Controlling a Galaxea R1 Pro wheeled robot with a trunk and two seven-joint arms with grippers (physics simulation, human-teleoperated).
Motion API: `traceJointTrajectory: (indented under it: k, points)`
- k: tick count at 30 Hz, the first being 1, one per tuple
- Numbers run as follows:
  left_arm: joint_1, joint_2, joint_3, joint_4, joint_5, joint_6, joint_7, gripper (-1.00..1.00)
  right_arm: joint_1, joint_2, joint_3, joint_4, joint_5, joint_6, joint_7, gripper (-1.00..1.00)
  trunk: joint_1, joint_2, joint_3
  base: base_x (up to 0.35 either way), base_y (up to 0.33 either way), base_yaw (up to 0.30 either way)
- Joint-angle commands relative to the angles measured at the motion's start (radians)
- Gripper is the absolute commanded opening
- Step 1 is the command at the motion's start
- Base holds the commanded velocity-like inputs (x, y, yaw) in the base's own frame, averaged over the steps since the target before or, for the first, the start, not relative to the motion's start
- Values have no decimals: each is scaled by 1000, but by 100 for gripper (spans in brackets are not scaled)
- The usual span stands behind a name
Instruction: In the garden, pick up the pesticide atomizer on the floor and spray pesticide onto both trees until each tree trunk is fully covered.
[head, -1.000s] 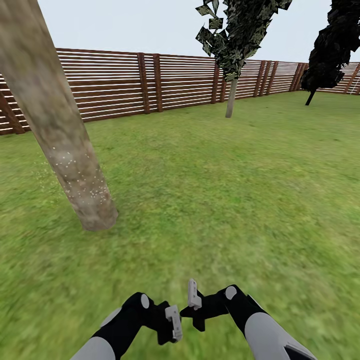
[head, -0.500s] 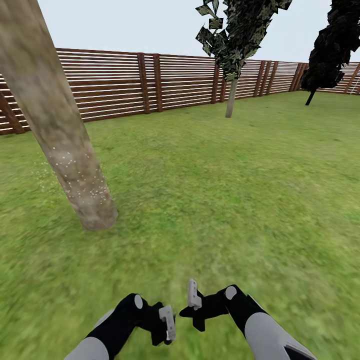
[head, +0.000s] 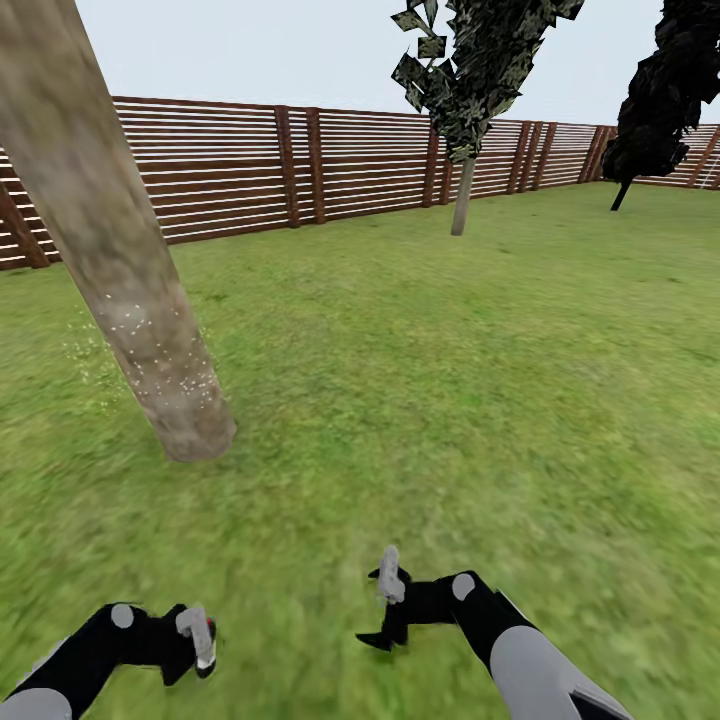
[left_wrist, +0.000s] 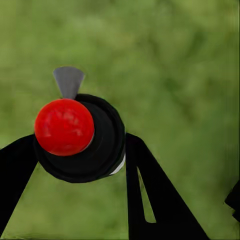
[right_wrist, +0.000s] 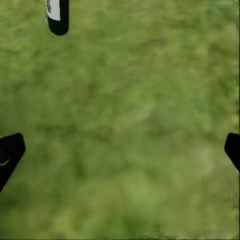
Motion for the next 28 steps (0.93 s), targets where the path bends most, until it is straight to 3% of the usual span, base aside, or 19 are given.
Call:
traceJointTrajectory:
  k: [1,2,3,4,5,6,8,10,13,17,28]
  points:
    - [0,-3,121,1,0,-11,17,-100,2,0,-18,7,0,0,-116,100,0,0,0,0,0,0]
    - [0,-8,296,9,2,-22,73,-100,9,-15,-61,24,0,0,-275,100,0,0,0,0,0,0]
    - [0,-11,378,23,2,-26,113,-100,16,-30,-92,32,0,0,-351,100,0,0,0,0,0,0]
    - [0,-13,506,62,3,-33,195,-100,42,-50,-159,42,0,0,-479,100,0,0,0,0,0,0]
    - [1,-16,637,124,4,-75,295,-100,77,-62,-251,47,0,0,-619,100,0,0,0,0,0,0]
    - [13,-17,782,214,6,-190,433,-100,127,-68,-371,50,0,-2,-787,100,0,0,0,0,0,0]
    - [87,-19,903,298,10,-388,636,-100,209,-72,-494,53,-1,-37,-998,100,0,0,0,0,0,0]
    - [143,-23,942,321,44,-496,739,-100,268,-71,-533,64,-1,-145,-1126,100,0,0,0,0,0,0]
    - [183,-25,956,356,87,-536,779,-100,298,-70,-544,140,1,-231,-1210,100,0,0,0,0,0,0]
    - [192,-26,959,364,96,-539,787,-100,306,-74,-546,246,4,-247,-1224,100,0,0,0,0,0,0]
    - [193,-27,959,402,93,-539,787,-100,344,-75,-545,261,3,-241,-1224,100,0,0,0,0,0,0]
